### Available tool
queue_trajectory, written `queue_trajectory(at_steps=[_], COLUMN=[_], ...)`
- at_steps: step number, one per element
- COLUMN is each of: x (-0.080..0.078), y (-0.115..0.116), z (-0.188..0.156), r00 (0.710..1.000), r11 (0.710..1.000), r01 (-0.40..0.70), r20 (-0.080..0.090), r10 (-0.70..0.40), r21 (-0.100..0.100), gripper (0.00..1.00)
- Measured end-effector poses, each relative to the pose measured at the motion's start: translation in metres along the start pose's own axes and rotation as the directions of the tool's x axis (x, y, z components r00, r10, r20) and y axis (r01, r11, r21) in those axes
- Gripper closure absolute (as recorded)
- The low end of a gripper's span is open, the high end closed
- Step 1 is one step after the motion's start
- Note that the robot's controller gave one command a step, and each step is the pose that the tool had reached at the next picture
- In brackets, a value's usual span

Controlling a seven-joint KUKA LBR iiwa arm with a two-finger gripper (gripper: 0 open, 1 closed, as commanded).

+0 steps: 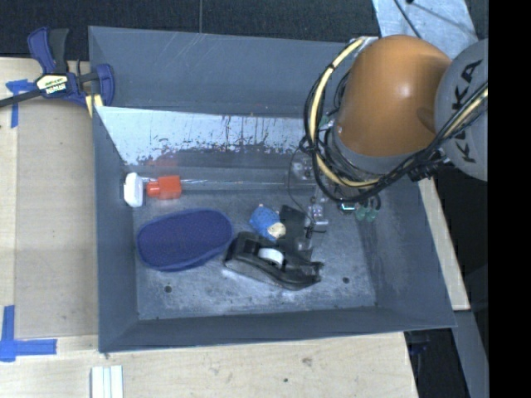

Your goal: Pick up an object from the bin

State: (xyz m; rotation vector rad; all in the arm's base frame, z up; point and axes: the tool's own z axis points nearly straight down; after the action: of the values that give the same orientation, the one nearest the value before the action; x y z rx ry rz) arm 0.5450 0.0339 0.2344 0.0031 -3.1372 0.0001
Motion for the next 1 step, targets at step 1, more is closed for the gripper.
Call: queue_trajectory(at_steps=[1], x=[-0.0403], y=[-0.0151], z=[0.1368], r00=[0.998], r11=[0.998], r01=[0.060], r20=[-0.002], r10=[-0.060], r21=[0.005], gripper=[0.00])
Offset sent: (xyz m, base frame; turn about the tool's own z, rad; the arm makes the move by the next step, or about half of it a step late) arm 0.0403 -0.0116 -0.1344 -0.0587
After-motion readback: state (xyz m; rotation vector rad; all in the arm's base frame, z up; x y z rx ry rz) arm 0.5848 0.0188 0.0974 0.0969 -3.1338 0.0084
